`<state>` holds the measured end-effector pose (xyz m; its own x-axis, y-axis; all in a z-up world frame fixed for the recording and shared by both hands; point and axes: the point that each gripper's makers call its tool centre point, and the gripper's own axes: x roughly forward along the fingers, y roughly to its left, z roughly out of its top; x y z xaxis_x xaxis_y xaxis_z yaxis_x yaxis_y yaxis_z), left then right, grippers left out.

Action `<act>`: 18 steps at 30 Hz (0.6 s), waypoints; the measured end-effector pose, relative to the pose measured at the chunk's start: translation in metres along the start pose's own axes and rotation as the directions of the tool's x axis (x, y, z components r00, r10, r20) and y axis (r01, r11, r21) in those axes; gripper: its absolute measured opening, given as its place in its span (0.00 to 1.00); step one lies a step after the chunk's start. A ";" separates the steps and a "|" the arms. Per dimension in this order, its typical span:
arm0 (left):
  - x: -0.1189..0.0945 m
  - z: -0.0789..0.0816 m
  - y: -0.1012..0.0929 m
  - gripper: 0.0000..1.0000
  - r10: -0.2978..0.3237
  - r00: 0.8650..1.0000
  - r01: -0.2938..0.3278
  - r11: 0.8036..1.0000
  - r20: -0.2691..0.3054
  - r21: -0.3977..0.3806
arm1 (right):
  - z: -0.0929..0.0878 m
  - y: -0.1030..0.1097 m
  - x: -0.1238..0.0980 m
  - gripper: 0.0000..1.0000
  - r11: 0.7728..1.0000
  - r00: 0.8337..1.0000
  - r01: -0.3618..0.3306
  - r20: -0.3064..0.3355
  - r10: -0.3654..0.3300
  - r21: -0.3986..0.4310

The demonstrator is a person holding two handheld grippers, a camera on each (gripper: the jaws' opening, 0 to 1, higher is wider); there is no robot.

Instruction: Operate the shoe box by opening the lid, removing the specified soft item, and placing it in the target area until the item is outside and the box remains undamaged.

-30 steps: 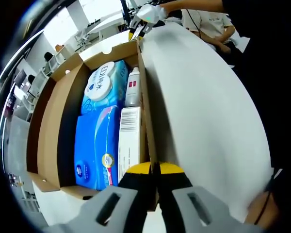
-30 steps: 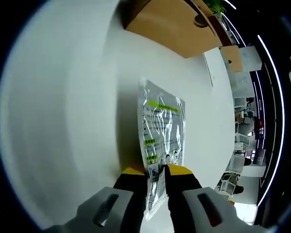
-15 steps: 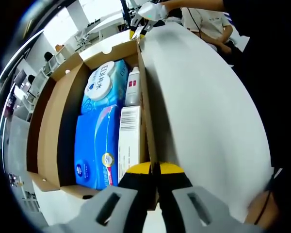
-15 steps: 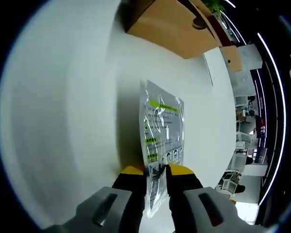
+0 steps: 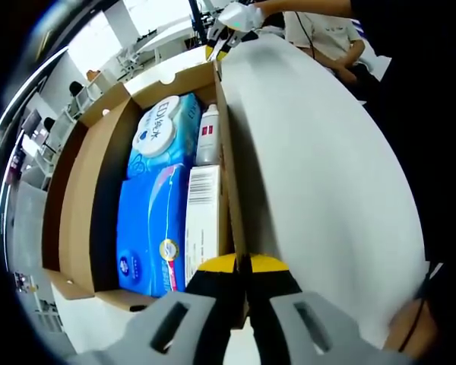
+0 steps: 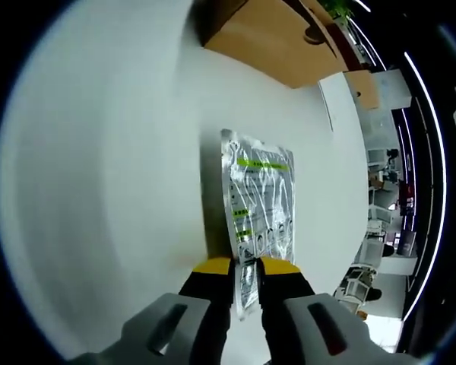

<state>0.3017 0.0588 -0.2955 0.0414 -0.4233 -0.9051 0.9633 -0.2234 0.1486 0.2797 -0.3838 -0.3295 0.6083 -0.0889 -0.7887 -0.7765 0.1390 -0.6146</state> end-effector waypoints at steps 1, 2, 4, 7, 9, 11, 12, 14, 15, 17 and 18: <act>0.000 0.000 0.000 0.03 0.000 1.000 0.000 1.000 0.000 0.000 | -0.001 0.001 0.000 0.11 1.000 1.000 -0.003 -0.002 0.003 -0.001; 0.000 0.000 0.000 0.03 0.000 1.000 0.000 1.000 0.000 0.000 | -0.001 0.002 0.000 0.11 1.000 1.000 -0.006 -0.003 0.006 0.000; 0.000 0.000 0.000 0.03 0.000 1.000 0.000 1.000 -0.001 0.001 | -0.004 0.004 0.001 0.11 1.000 1.000 -0.013 -0.009 0.013 0.000; 0.000 0.000 0.000 0.03 0.000 1.000 0.000 1.000 -0.001 0.001 | -0.003 0.004 -0.001 0.12 1.000 1.000 -0.012 -0.006 0.013 0.008; 0.000 0.000 0.000 0.03 0.000 1.000 0.000 1.000 -0.001 0.000 | -0.003 0.004 -0.002 0.13 1.000 1.000 -0.015 -0.006 0.015 0.007; 0.000 0.000 0.000 0.03 0.000 1.000 0.000 1.000 -0.001 0.000 | -0.003 0.005 -0.003 0.13 1.000 1.000 -0.020 -0.009 0.020 0.003; 0.000 0.000 0.000 0.03 0.001 1.000 -0.001 1.000 -0.001 0.000 | -0.003 0.006 -0.005 0.13 1.000 1.000 -0.024 -0.009 0.024 0.004; 0.000 0.000 0.000 0.03 0.001 1.000 -0.001 1.000 -0.001 0.000 | -0.004 0.006 -0.009 0.14 1.000 1.000 -0.027 -0.010 0.027 0.010; 0.000 0.000 0.000 0.03 0.001 1.000 -0.001 1.000 -0.001 0.000 | -0.004 0.005 -0.010 0.14 1.000 1.000 -0.025 -0.011 0.026 0.014; 0.000 0.000 0.000 0.03 0.001 1.000 -0.001 1.000 -0.002 0.001 | -0.006 0.006 -0.011 0.14 0.999 0.999 -0.029 -0.015 0.029 0.015; 0.000 0.000 0.000 0.03 0.001 1.000 -0.001 1.000 -0.002 0.001 | -0.006 0.005 -0.012 0.14 1.000 0.999 -0.029 -0.019 0.029 0.012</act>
<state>0.3019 0.0590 -0.2957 0.0427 -0.4216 -0.9058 0.9630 -0.2242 0.1498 0.2673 -0.3882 -0.3229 0.5824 -0.1037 -0.8063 -0.7916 0.1531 -0.5915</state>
